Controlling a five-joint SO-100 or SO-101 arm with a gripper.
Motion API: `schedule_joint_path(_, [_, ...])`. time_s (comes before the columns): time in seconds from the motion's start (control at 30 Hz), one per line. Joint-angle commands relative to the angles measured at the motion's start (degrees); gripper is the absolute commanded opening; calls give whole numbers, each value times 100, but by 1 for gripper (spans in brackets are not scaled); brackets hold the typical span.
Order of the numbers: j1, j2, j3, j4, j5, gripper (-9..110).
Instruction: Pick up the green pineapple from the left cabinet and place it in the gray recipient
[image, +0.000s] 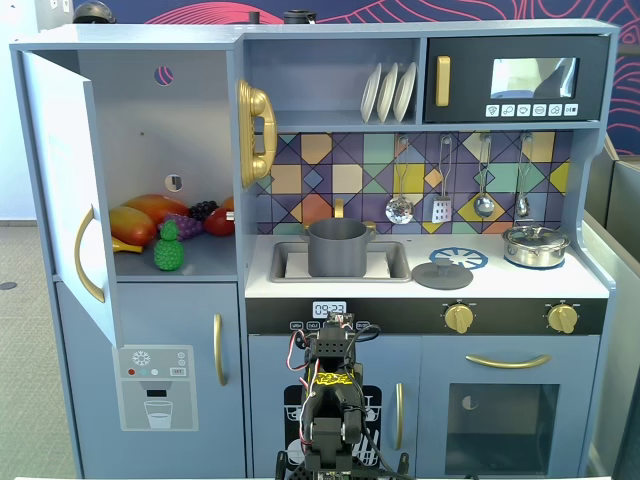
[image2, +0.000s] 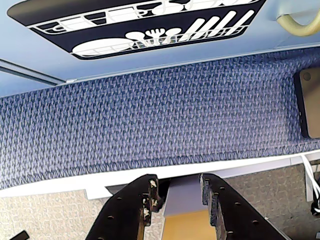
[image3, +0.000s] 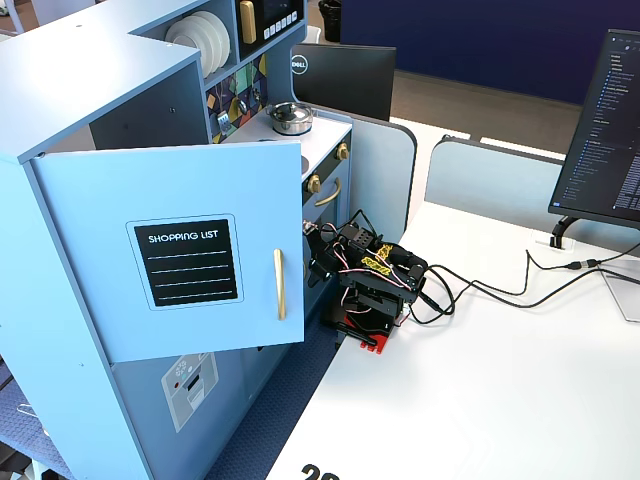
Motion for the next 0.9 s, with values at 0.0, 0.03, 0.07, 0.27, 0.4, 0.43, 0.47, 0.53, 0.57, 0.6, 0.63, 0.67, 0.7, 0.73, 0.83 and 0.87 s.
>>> schedule_joint_path(0.0, [70, -18, 123, 976, 114, 1])
schedule_joint_path(0.03, [70, -18, 123, 976, 114, 1])
schedule_joint_path(0.07, [70, -18, 123, 976, 114, 1])
schedule_joint_path(0.27, [123, -18, 123, 976, 105, 13])
schedule_joint_path(0.4, [26, -18, 123, 984, -79, 19])
schedule_joint_path(0.43, [-229, -18, 123, 984, -123, 17])
schedule_joint_path(0.47, [-633, -18, 123, 949, -308, 11])
schedule_joint_path(0.53, [-1406, -35, 97, 791, -914, 0])
schedule_joint_path(0.57, [-1740, -35, 35, 765, -1116, 0])
schedule_joint_path(0.6, [-2127, -35, -62, 659, -1222, 0])
schedule_joint_path(0.63, [-2575, -35, -185, 387, -1178, 0])
schedule_joint_path(0.67, [-3032, -26, -343, 18, -1028, 0])
schedule_joint_path(0.7, [-3437, -26, -519, -334, -984, 0])
schedule_joint_path(0.73, [-3806, -44, -659, -809, -993, 0])
schedule_joint_path(0.83, [-4790, -88, -1107, -2522, -765, 0])
schedule_joint_path(0.87, [-5019, -114, -1292, -2997, -791, 0])
